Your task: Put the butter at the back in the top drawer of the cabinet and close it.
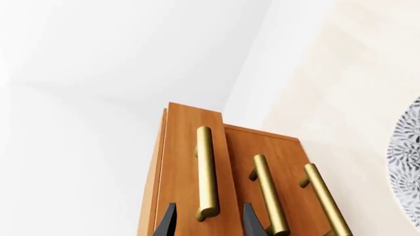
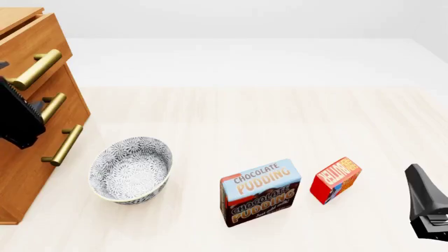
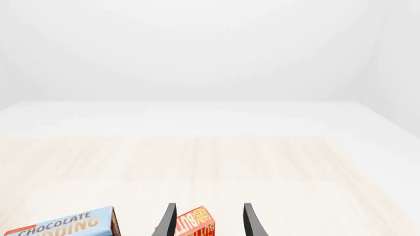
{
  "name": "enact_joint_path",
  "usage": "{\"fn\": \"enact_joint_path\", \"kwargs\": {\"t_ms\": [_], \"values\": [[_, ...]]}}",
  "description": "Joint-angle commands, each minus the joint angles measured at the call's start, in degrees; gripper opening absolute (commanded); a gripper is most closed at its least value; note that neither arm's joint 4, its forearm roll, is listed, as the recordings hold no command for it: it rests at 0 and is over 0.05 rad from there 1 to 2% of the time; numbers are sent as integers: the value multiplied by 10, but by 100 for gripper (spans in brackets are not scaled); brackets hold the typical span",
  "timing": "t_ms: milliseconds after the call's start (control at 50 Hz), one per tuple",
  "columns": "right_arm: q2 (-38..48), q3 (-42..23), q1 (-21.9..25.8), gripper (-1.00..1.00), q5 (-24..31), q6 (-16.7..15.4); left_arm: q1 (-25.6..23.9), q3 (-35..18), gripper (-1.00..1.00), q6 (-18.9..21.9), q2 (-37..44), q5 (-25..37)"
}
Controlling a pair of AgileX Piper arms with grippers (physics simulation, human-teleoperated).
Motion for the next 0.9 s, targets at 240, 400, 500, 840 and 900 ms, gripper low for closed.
{"fn": "enact_joint_path", "kwargs": {"t_ms": [240,400,500,840,900], "values": [[0,0,0,100,0,0,1,5,100,1,17,-16],[0,0,0,100,0,0,3,5,100,1,30,-27],[0,0,0,100,0,0,3,0,100,1,32,-25],[0,0,0,100,0,0,3,-7,100,-3,41,-28],[0,0,0,100,0,0,1,-6,100,-3,45,-33]]}}
